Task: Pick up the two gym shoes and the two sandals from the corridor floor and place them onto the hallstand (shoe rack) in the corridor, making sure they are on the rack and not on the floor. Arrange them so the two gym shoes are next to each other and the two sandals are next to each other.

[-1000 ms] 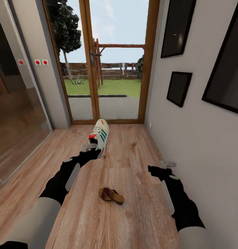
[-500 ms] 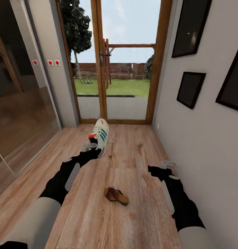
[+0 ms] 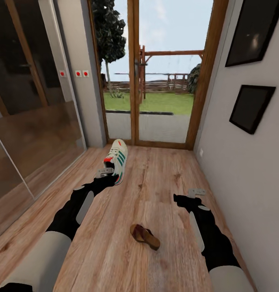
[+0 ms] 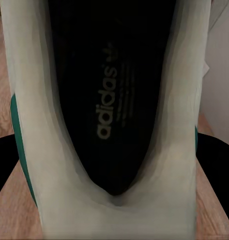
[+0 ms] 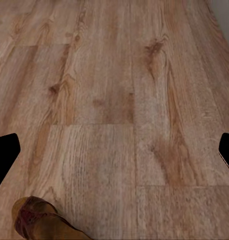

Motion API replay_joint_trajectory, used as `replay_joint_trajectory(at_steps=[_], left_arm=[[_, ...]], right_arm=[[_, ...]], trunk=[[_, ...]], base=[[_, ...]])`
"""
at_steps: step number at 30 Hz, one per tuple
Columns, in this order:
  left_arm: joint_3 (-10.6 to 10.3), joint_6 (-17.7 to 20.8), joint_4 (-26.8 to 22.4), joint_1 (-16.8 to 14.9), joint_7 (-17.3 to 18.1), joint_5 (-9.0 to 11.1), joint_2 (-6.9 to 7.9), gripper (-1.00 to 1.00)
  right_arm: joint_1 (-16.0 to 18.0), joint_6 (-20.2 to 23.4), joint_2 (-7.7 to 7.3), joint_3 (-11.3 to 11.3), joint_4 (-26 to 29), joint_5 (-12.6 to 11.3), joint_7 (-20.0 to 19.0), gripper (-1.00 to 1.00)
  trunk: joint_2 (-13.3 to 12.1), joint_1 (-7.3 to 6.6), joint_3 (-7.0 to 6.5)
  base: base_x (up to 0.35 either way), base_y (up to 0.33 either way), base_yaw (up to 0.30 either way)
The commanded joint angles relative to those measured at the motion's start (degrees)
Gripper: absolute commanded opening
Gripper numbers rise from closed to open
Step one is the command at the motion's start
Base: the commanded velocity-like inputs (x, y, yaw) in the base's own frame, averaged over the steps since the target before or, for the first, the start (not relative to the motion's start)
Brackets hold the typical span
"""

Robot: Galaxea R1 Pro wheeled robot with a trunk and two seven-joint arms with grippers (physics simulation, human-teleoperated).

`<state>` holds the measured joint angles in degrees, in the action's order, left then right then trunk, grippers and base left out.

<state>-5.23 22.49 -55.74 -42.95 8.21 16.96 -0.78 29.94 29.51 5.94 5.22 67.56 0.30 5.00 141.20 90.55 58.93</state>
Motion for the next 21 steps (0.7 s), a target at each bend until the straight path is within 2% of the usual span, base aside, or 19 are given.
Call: replay_joint_trajectory(at_steps=[1,7,15,21], left_arm=[[0.04,0.37,-0.07,-0.03,-0.03,0.35,-0.01,-1.00],[0.04,0.37,-0.07,-0.04,-0.03,0.35,0.00,-1.00],[0.04,0.37,-0.07,-0.03,-0.03,0.35,-0.01,-1.00],[0.04,0.37,-0.07,-0.03,-0.03,0.35,-0.01,-1.00]], right_arm=[[0.03,0.29,0.04,0.05,0.09,-0.01,0.10,1.00],[0.03,0.29,0.04,0.05,0.12,0.03,0.10,1.00],[0.03,0.29,0.04,0.05,0.12,0.05,0.10,1.00],[0.03,0.29,0.04,0.05,0.11,0.02,0.10,1.00]], trunk=[[0.02,0.02,0.06],[0.02,0.02,0.06],[0.02,0.02,0.06],[0.02,0.02,0.06]], base=[[0.281,-0.174,0.004],[0.282,-0.174,0.054],[0.255,-0.193,0.273],[0.045,-0.210,0.295]])
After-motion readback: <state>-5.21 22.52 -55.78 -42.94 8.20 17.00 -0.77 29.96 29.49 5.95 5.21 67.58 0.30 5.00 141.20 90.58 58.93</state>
